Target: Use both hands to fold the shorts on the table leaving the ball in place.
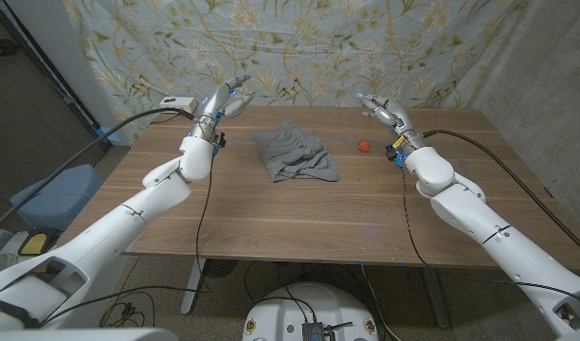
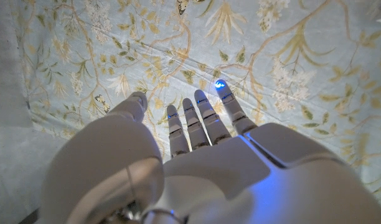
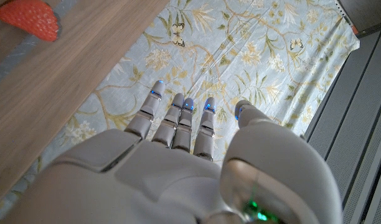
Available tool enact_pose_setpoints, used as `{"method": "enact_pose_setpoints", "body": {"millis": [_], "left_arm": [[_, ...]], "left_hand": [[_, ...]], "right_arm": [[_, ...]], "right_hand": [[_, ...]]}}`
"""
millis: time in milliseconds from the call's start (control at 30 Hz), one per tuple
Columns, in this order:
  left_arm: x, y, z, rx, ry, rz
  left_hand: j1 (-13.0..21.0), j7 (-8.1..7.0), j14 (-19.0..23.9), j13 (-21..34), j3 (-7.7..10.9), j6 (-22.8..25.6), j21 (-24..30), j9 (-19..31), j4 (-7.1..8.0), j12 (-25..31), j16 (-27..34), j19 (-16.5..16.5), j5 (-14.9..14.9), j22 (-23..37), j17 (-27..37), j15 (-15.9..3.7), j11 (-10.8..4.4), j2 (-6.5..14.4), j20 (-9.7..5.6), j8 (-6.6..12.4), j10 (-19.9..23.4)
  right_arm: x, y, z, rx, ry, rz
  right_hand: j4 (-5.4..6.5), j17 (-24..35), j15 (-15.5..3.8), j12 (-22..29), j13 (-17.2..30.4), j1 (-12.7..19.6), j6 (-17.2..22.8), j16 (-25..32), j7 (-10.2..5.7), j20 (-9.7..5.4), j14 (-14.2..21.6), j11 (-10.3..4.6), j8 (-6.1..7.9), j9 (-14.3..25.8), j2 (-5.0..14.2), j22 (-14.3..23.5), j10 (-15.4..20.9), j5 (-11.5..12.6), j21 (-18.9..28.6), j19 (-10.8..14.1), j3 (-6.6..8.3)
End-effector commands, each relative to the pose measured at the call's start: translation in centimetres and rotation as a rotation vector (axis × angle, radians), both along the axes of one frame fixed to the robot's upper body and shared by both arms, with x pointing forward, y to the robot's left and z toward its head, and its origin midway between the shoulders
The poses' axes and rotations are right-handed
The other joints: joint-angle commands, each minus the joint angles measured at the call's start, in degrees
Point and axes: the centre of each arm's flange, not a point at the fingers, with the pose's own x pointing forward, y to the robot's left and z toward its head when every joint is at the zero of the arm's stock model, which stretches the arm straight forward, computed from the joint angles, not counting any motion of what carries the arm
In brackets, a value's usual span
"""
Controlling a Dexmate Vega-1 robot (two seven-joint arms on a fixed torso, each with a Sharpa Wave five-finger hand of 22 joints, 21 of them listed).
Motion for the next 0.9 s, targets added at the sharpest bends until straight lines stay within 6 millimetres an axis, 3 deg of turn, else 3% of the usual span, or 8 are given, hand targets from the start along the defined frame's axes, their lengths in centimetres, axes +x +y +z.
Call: {"method": "enact_pose_setpoints", "body": {"millis": [33,133,367,633,800,900], "left_arm": [[2.1,4.5,-1.4,-0.209,0.144,-0.183],[2.5,4.7,-1.7,-0.227,0.170,-0.221],[3.0,4.5,-2.1,-0.252,0.219,-0.293],[4.0,4.2,-3.4,-0.316,0.281,-0.407],[4.8,4.3,-4.2,-0.385,0.319,-0.438],[5.2,4.3,-4.4,-0.434,0.326,-0.436]], "left_hand": [[-1.07,0.22,-1.33,0.05,-0.25,-0.94,-0.71,0.10,0.28,-0.04,-0.32,-1.31,0.25,0.12,-0.03,0.75,0.28,0.11,0.63,-0.02,-1.14],[-1.91,0.50,-2.65,0.01,-0.43,-1.67,-1.29,0.09,0.54,0.04,-0.39,-2.42,0.28,0.13,-0.07,1.50,0.97,0.31,1.07,-0.02,-1.76],[-3.49,1.19,-4.51,-0.08,-0.83,-2.73,-2.22,0.07,1.02,0.19,-0.38,-3.98,0.31,0.14,-0.25,2.21,1.93,0.54,1.71,0.05,-2.75],[-6.43,1.59,-6.70,-0.20,-1.85,-3.10,-3.36,0.09,2.58,0.36,-0.33,-5.74,0.00,0.13,-0.40,2.88,2.60,1.06,2.44,0.31,-3.57],[-9.69,1.65,-8.13,-0.34,-3.13,-3.63,-4.18,0.13,4.62,0.41,-0.21,-6.71,-0.48,0.13,-0.52,3.62,3.55,1.44,2.93,0.32,-4.33],[-12.72,1.67,-9.23,-0.48,-4.23,-4.49,-4.82,0.08,6.63,0.30,-0.07,-7.31,-0.46,0.17,-0.65,4.22,4.25,1.98,3.34,0.19,-5.51]], "right_arm": [[-0.3,-1.4,-1.0,0.223,0.001,0.104],[-0.1,-2.1,-1.3,0.259,0.000,0.126],[-0.3,-4.7,-1.9,0.356,-0.031,0.099],[-1.7,-7.0,-2.4,0.383,-0.039,-0.003],[-2.6,-6.8,-2.8,0.382,-0.064,-0.022],[-3.1,-6.3,-2.6,0.366,-0.096,-0.022]], "right_hand": [[-0.01,0.01,0.43,-0.02,0.07,-0.86,-0.43,-0.23,0.37,0.63,-0.29,0.37,0.06,0.09,-0.32,0.17,-0.34,-0.25,-0.29,-0.37,-0.71],[0.11,-0.19,0.51,0.01,0.09,-1.78,-0.89,-0.36,0.61,2.77,-0.41,0.50,0.17,0.09,-0.72,0.17,-0.62,-0.28,-0.53,-0.44,-1.12],[0.32,-0.48,1.12,0.47,0.11,-3.16,-0.62,-0.36,1.46,4.10,-0.16,1.59,0.57,0.09,-1.29,0.17,0.19,-0.35,-0.84,-0.40,-1.73],[0.54,-0.73,1.77,0.78,0.13,-4.49,0.31,-0.21,2.17,3.44,0.47,2.22,0.99,0.07,-1.90,0.17,0.92,-0.40,-1.16,-0.41,-2.36],[0.69,-0.83,2.13,0.86,0.13,-5.13,0.54,-0.20,2.46,2.86,0.60,2.38,1.07,0.06,-2.07,0.17,1.14,-0.38,-1.31,-0.45,-2.62],[0.75,-0.87,2.08,0.88,0.13,-5.38,0.70,-0.21,2.61,2.69,0.61,2.49,1.12,0.06,-2.10,0.17,1.23,-0.36,-1.37,-0.46,-2.70]]}}
